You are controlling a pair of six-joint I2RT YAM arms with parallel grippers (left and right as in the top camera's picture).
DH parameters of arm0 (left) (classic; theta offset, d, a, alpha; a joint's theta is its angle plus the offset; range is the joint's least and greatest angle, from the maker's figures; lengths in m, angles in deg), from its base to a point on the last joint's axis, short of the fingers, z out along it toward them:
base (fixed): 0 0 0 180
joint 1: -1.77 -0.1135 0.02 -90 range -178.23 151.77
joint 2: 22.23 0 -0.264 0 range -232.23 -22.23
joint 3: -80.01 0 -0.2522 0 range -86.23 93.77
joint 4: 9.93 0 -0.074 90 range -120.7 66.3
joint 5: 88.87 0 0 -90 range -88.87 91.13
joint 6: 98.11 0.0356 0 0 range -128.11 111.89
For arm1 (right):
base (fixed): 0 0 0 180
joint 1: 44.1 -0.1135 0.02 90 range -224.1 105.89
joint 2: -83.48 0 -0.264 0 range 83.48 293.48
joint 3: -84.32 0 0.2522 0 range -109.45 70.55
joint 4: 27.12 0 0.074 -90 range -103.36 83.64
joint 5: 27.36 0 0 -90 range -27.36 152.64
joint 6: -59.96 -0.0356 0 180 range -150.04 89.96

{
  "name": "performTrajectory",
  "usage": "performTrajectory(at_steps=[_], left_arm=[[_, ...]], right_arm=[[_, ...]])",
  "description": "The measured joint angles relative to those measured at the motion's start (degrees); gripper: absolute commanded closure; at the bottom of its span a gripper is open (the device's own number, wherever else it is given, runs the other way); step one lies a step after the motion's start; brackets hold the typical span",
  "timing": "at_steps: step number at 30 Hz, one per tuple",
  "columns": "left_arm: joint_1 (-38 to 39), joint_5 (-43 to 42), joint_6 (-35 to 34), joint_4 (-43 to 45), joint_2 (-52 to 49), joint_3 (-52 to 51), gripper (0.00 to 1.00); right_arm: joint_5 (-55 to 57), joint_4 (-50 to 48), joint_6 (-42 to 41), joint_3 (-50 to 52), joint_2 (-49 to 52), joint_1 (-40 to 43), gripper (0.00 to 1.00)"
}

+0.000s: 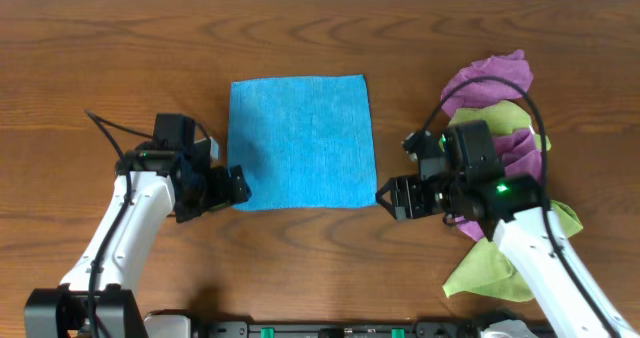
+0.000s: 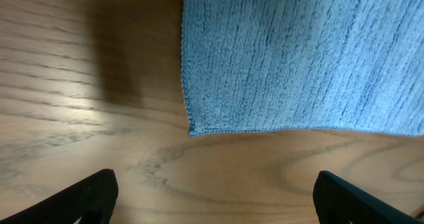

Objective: Fold the cloth
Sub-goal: 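Grasp the near edge of the blue cloth with both grippers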

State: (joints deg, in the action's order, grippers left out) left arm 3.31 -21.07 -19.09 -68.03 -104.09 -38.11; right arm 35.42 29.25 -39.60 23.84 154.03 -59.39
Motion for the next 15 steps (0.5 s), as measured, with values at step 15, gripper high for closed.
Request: performTrajectory(at_steps=[15], left_arm=[[-0.3, -7.4, -1.5, 10.1, -4.2, -7.4, 0.06]], right_arm=[[-8.0, -15.7, 1.5, 7.9, 17.6, 4.2, 0.37]])
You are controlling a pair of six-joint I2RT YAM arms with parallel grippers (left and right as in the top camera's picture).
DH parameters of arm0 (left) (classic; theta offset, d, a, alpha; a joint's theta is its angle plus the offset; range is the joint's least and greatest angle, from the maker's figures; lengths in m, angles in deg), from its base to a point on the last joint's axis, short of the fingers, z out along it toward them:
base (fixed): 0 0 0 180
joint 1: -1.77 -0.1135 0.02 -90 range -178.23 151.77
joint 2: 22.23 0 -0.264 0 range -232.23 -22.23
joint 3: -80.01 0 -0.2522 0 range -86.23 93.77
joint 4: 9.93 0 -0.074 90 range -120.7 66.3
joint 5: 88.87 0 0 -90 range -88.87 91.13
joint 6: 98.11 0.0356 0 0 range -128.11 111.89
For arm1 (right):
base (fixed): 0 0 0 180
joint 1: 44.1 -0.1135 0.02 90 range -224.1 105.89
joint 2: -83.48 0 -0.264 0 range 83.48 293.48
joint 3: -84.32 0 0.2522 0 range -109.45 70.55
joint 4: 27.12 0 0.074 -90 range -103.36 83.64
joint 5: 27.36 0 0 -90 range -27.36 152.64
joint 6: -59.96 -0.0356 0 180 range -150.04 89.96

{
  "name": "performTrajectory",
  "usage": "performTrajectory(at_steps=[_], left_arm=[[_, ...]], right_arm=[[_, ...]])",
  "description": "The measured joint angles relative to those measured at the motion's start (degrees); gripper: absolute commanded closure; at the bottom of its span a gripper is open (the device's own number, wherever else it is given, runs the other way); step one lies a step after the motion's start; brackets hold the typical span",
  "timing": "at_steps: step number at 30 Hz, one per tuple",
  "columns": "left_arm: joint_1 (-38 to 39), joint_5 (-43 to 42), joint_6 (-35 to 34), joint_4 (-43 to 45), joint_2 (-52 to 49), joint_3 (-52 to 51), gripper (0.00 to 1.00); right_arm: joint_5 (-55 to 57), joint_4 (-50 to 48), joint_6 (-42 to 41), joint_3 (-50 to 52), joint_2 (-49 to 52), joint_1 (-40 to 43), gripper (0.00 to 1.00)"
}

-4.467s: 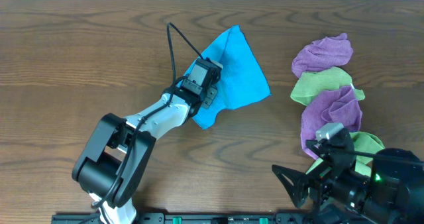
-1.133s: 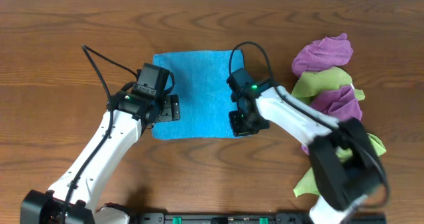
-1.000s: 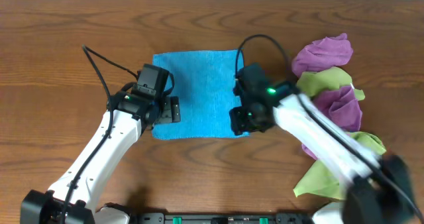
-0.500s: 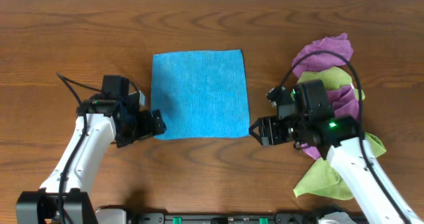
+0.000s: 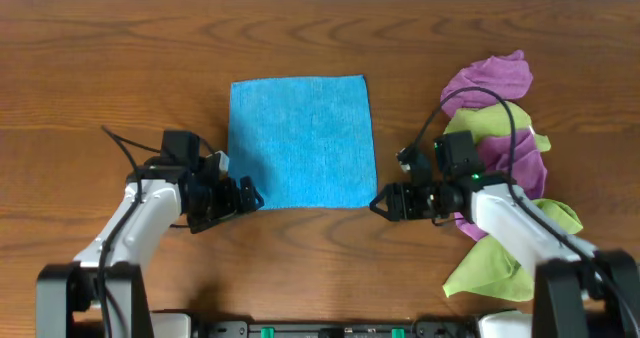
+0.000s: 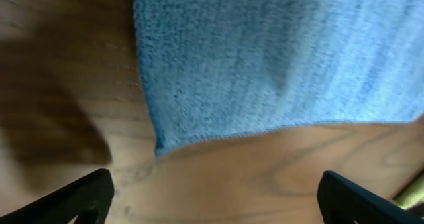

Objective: Fold the cloth
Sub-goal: 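Grasp the near edge of the blue cloth with both grippers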

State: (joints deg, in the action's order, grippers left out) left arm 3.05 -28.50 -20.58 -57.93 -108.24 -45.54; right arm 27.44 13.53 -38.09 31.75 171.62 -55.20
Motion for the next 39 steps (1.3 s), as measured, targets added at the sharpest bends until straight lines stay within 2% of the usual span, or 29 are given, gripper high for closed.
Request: performTrajectory(at_steps=[10, 14, 15, 16, 23, 25, 27, 35, 39], left_arm=[[-0.1, -3.0, -2.3, 5.6, -4.6, 1.4, 0.14], [-0.2, -3.6, -2.5, 6.6, -5.6, 1.8, 0.28], [-0.2, -3.6, -2.5, 6.8, -5.8, 1.8, 0.35], [-0.2, -3.3, -2.4, 7.0, -6.0, 1.8, 0.38], [-0.4, -3.3, -2.3, 7.1, -6.4, 1.7, 0.40], [-0.4, -3.2, -2.4, 7.1, -6.5, 1.7, 0.48], [-0.4, -3.0, -2.6, 7.1, -6.6, 1.7, 0.60], [-0.4, -2.2, -2.8, 7.0, -7.6, 0.8, 0.94], [-0.4, -1.9, -2.8, 7.0, -7.7, 0.7, 0.94]], right_arm=[[1.3, -1.7, 0.3, 0.0, 2.6, 0.1, 0.35], [0.1, -5.0, 0.0, -0.1, 3.8, 0.2, 0.35], [-0.3, -5.8, -0.3, -0.2, 4.2, 0.2, 0.36], [-0.9, -6.4, -0.5, -0.2, 4.5, 0.2, 0.36], [-3.9, -8.0, -0.9, -0.9, 6.7, 0.0, 0.38], [-4.2, -9.1, -1.4, -0.9, 7.1, -0.8, 0.40], [-4.1, -9.8, -1.9, -0.9, 7.3, -1.8, 0.45], [-2.3, -11.0, -4.3, -0.8, 8.5, -2.5, 0.80], [-1.0, -12.3, -5.6, -0.4, 9.0, -2.6, 0.98]])
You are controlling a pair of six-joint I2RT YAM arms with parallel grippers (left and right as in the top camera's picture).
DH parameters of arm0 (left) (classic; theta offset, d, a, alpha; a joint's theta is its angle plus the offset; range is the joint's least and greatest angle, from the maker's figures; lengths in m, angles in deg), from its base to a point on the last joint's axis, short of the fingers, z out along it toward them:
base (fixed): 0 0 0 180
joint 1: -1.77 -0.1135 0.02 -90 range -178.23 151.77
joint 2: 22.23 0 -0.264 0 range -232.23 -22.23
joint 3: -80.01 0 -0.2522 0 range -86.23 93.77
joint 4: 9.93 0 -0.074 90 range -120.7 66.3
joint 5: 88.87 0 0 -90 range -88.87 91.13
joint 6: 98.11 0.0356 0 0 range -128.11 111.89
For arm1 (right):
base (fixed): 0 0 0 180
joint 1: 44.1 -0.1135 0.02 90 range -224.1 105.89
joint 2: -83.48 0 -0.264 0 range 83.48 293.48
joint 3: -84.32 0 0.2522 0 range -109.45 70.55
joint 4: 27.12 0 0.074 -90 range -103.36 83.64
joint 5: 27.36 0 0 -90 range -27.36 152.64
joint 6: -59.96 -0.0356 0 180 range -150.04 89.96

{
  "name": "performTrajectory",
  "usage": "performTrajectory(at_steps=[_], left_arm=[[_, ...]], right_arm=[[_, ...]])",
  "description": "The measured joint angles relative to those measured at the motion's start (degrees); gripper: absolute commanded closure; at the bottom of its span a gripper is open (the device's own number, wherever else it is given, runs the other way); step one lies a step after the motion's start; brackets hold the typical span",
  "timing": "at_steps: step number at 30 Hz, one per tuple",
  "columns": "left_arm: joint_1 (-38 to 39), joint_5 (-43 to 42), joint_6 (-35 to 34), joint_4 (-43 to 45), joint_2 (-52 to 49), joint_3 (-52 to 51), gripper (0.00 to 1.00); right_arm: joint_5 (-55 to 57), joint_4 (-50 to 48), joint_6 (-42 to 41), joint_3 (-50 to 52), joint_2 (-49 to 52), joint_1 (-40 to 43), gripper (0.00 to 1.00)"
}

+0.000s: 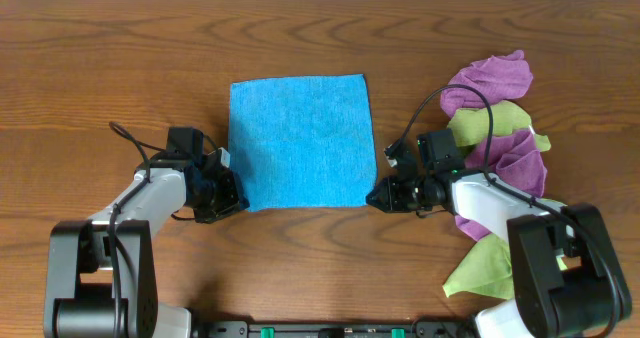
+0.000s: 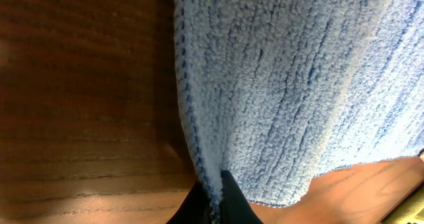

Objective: Fold the cloth
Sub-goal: 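Grasp the near edge of the blue cloth with both grippers, then fold the near edge away over the far half with both grippers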

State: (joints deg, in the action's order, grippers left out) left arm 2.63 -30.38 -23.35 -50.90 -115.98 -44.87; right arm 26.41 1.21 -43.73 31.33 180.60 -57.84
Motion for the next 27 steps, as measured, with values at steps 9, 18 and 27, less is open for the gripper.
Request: performTrajectory(at_steps=[9, 18, 27], left_arm=[[0.0, -0.5, 0.0, -1.6, 0.0, 0.0, 0.94], [0.1, -0.2, 0.0, -9.8, 9.9, 1.6, 0.94], [0.1, -0.1, -2.8, -22.0, 30.1, 2.1, 0.94]], right_arm=[[-0.7, -1.2, -2.6, 0.2, 0.0, 0.0, 0.99], [-4.6, 7.1, -3.3, -3.5, -4.4, 0.0, 0.98], [-3.8, 19.7, -4.0, -4.7, -23.5, -3.0, 0.98]])
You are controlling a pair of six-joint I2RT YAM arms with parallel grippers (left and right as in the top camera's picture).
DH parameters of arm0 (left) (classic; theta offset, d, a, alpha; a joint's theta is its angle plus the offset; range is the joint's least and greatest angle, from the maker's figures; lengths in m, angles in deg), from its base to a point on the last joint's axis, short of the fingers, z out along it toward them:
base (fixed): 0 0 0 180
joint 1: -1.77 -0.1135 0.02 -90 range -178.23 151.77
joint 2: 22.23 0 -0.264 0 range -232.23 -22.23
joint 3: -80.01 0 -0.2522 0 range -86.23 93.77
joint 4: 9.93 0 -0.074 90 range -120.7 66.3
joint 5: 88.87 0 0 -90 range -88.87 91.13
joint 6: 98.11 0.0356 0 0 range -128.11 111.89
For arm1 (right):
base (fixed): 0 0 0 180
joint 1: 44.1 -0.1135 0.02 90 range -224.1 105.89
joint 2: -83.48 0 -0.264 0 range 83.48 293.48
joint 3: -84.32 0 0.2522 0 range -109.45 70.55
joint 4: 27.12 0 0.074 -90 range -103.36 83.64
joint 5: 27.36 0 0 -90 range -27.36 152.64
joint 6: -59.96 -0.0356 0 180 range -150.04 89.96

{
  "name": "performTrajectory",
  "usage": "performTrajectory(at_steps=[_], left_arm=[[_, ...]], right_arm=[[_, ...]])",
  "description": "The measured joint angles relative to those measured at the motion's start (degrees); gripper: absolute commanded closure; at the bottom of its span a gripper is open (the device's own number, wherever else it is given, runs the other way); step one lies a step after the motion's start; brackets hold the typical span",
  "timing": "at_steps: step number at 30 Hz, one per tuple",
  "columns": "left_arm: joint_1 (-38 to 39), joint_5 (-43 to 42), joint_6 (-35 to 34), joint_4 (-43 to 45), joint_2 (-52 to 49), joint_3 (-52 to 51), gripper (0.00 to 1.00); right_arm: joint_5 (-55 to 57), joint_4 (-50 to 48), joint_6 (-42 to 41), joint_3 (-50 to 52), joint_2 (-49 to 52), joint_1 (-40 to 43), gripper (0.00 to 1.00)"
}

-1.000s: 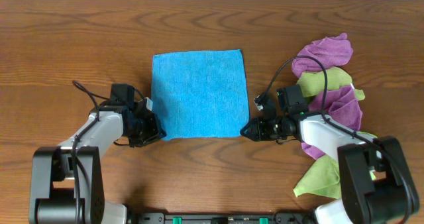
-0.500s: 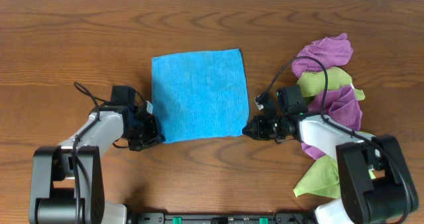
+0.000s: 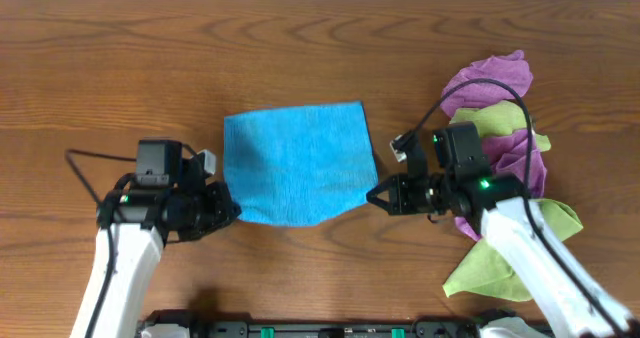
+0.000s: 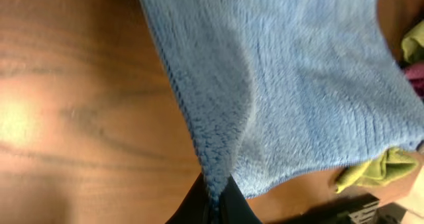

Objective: Fold the cloth
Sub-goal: 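Fold the near edge away over the far half with both grippers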

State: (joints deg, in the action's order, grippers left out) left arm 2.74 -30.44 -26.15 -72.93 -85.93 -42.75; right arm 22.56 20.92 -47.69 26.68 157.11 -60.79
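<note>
The blue cloth (image 3: 295,163) lies in the middle of the table, its near edge lifted and sagging between the two held corners. My left gripper (image 3: 228,210) is shut on the cloth's near left corner; in the left wrist view the blue cloth (image 4: 285,85) hangs from the pinched fingers (image 4: 195,204), clear of the wood. My right gripper (image 3: 374,195) is at the near right corner, apparently shut on it.
A heap of purple and green cloths (image 3: 505,138) lies at the right, behind and under the right arm. A green cloth (image 3: 490,268) spreads toward the near right edge. Bare wooden table (image 3: 120,68) surrounds the blue cloth.
Both grippers have risen with the cloth's near corners. The near edge, flat on the table before, now curves upward and the cloth looks shorter from above.
First both grippers stood open just off the cloth's near corners. They then came closer to those corners, the left still open. Later each was shut on its corner at table level. Now the near edge is lifted.
</note>
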Motion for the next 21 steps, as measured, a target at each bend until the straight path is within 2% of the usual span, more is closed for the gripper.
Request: performTrajectory(at_steps=[5, 9, 13, 21], left_arm=[[0.0, 1.2, -1.7, -1.9, 6.8, 0.0, 0.94], [0.0, 5.0, -3.0, 5.0, 7.5, 0.0, 0.94], [0.0, 6.6, -4.0, 15.1, 1.3, 0.2, 0.94], [0.0, 7.7, -5.8, 34.8, -18.4, 0.9, 0.94]], right_arm=[[4.7, 2.5, -2.1, 0.0, -7.1, -4.1, 0.99], [11.6, -2.1, -3.5, 0.0, -6.8, -4.9, 0.99], [14.6, -11.5, -4.2, -0.1, -1.5, -4.9, 0.98], [16.3, -28.3, -4.9, -1.5, 14.4, -2.5, 0.98]])
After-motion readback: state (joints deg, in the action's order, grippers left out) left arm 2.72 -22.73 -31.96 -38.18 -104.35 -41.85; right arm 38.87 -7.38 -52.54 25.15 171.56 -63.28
